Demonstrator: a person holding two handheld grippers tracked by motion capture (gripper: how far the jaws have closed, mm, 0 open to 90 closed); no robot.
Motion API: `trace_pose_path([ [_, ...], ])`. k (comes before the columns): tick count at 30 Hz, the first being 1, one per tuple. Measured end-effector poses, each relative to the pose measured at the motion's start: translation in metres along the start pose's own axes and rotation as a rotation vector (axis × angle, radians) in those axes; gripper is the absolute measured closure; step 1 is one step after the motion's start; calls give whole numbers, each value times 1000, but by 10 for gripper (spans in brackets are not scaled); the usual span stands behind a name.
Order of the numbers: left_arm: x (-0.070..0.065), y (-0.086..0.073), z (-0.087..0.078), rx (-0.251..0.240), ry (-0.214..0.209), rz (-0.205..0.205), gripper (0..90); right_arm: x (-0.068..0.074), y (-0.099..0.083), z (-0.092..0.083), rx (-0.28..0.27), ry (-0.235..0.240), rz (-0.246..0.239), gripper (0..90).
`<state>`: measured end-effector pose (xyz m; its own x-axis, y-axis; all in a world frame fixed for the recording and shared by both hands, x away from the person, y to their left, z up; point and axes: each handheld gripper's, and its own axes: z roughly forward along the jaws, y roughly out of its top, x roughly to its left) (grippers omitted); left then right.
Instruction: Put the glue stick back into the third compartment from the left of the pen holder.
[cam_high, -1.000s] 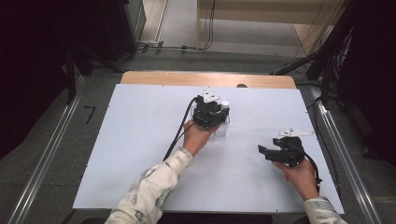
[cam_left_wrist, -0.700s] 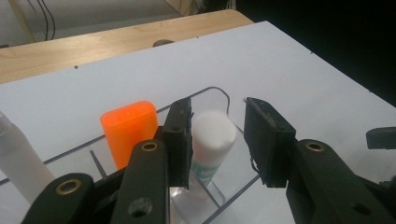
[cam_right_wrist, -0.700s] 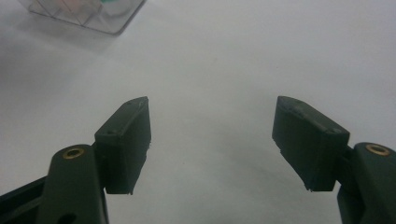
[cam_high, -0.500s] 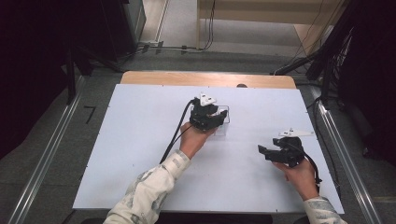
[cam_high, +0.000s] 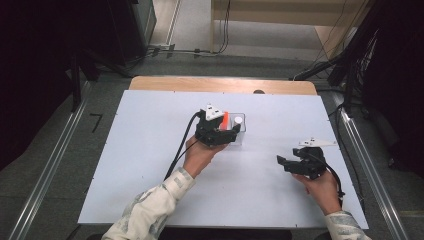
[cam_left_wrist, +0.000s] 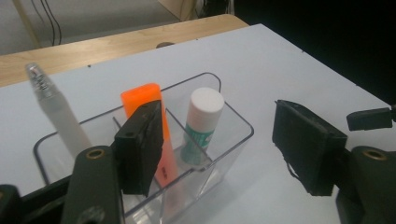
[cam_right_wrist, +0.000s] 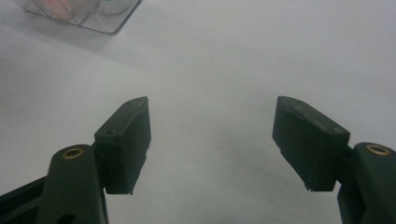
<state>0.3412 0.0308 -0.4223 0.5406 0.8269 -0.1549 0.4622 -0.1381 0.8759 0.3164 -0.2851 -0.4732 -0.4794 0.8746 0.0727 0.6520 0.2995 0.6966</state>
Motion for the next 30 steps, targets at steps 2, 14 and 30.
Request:
trace_pose_path([
  [2, 2, -3, -4, 2, 6, -3, 315, 0, 0, 0, 3, -2, 1, 266],
  [14, 11, -19, -34, -13, 11, -30, 277, 2, 0, 0, 3, -6, 0, 265],
  [30, 48, -47, -69, -6, 98, -91, 219, 4, -1, 0, 6, -12, -3, 263],
])
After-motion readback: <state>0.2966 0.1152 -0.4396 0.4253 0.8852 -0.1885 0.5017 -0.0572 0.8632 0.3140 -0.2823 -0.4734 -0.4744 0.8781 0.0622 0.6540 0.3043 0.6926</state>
